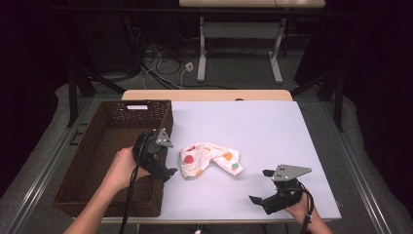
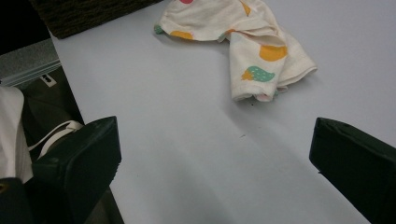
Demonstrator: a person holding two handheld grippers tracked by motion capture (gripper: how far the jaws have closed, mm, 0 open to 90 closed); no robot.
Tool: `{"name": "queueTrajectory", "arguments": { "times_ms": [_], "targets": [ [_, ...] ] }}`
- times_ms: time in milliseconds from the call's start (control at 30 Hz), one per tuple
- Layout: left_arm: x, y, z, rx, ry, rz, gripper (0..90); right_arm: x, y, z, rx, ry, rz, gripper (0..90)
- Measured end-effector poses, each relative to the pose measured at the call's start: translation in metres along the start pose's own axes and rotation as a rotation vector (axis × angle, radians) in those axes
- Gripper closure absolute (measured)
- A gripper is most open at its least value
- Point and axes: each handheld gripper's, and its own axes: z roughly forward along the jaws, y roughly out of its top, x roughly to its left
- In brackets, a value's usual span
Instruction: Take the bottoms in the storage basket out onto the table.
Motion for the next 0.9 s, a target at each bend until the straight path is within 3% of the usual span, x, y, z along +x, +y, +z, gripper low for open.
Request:
{"name": "queueTrajectory", "arguments": {
  "times_ms": [433, 900],
  "targets": [
    [-0.002, -0.018, -0.007, -0.053, 0.009, -0.039, 0.0, 0.000, 0.000, 0.000, 0.003, -0.002, 0.001, 1.6],
    [-0.007, -0.034, -0.012, -0.067, 0.033, -0.053, 0.0, 0.000, 0.000, 0.000, 0.006, -0.008, 0.000, 1.9]
  ]
}}
